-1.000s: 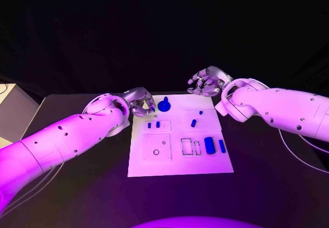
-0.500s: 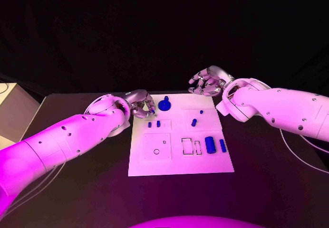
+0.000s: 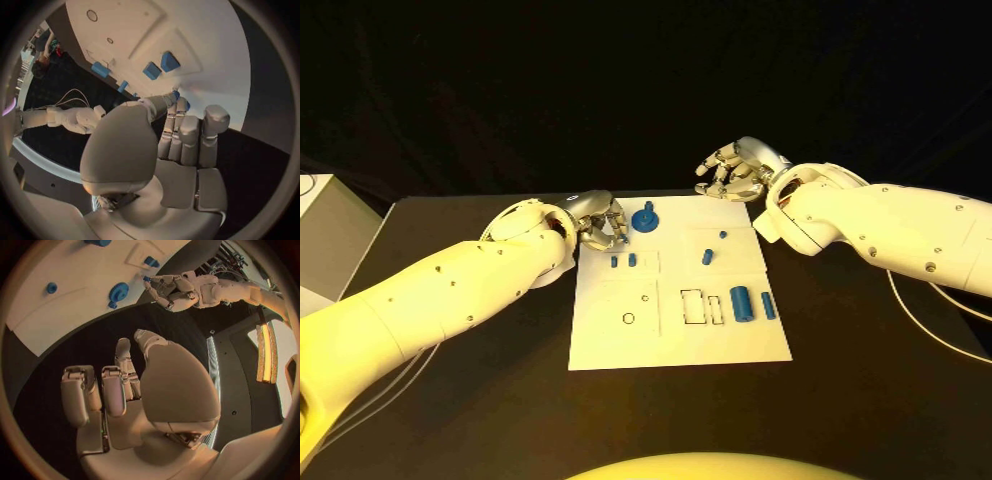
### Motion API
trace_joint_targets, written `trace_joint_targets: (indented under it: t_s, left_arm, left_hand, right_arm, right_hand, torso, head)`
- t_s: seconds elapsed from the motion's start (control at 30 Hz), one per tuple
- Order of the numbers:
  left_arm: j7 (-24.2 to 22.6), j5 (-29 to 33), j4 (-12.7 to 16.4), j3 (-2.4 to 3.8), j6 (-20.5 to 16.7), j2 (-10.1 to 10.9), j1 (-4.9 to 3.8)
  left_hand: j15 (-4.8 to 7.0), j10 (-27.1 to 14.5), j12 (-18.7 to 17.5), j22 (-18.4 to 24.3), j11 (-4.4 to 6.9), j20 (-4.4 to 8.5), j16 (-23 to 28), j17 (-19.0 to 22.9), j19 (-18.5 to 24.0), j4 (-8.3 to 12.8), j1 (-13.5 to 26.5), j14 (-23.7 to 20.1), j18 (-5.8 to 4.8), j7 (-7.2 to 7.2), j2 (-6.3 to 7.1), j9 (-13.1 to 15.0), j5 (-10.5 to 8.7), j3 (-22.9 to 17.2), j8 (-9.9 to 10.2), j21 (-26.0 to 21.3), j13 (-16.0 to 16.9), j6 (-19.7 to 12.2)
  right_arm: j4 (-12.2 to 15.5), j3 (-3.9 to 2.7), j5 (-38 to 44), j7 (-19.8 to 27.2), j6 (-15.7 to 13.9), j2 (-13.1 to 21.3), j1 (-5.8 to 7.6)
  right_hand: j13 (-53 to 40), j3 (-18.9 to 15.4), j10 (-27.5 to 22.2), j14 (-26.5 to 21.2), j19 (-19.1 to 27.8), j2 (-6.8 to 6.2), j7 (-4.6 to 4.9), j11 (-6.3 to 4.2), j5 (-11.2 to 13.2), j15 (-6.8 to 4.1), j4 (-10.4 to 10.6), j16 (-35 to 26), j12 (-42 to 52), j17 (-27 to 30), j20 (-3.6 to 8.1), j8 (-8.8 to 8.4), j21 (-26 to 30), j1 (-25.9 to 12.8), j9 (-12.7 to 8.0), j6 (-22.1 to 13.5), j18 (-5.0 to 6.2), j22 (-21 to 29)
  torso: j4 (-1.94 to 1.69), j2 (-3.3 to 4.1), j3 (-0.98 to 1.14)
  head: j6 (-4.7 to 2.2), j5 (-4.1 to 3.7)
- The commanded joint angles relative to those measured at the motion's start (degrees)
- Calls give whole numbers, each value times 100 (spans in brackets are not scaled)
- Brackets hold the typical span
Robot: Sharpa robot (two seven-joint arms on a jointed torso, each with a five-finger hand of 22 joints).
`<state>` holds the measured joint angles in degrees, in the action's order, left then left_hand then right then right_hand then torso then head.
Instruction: Assemble the parts on the task board
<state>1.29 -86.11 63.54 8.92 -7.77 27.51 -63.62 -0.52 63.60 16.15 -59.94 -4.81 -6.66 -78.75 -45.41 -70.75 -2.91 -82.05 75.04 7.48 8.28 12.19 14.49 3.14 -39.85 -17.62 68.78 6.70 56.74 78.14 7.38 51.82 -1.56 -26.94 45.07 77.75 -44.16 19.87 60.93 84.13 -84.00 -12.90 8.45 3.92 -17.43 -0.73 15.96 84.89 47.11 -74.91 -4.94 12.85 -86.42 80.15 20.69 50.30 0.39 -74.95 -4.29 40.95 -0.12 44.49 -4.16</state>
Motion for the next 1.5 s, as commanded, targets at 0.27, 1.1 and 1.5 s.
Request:
trace_joint_targets:
  t_s: [0.27, 1.1, 1.5]
  left_arm:
    - [-2, -39, -21, -4, 132, -29, 4]
    - [26, -68, -121, -34, 181, -155, 17]
    - [66, -124, -202, -39, 177, -189, 19]
  left_hand:
    - [-12, 63, -37, -4, -4, -9, 1, -6, -20, -1, 59, 36, -50, 14, 6, 14, -14, -29, 23, 28, -4, 44]
    - [-14, 67, -60, 4, -8, -9, 2, -6, -12, 2, 76, 37, -48, 20, 6, 18, -15, -31, 30, 23, -4, 39]
    - [-15, 74, -77, -6, -10, -9, -1, -16, -16, 10, 77, 41, -50, 24, -2, 22, -15, -39, 34, 30, -3, 38]
  right_arm:
    - [8, -4, 46, 39, 19, 1, 0]
    - [19, -4, 46, 35, 20, -4, 0]
    - [26, -4, 46, 33, 19, 0, 0]
  right_hand:
    - [5, 35, -6, 357, -476, -40, 18, -45, -22, -33, 1, -38, -39, -547, 33, 36, 38, -15, 7, 5, 67, -1173]
    - [5, 35, -6, 357, -476, -40, 18, -45, -22, -33, 1, -38, -39, -547, 33, 36, 38, -15, 7, 5, 67, -1173]
    - [5, 35, -6, 357, -476, -40, 18, -45, -22, -33, 1, -38, -39, -547, 33, 36, 38, -15, 7, 5, 67, -1173]
  torso:
    - [-9, -6, -9]
    - [0, -2, -6]
    - [-8, -2, -6]
  head:
    - [13, -15]
    - [8, -43]
    - [21, -65]
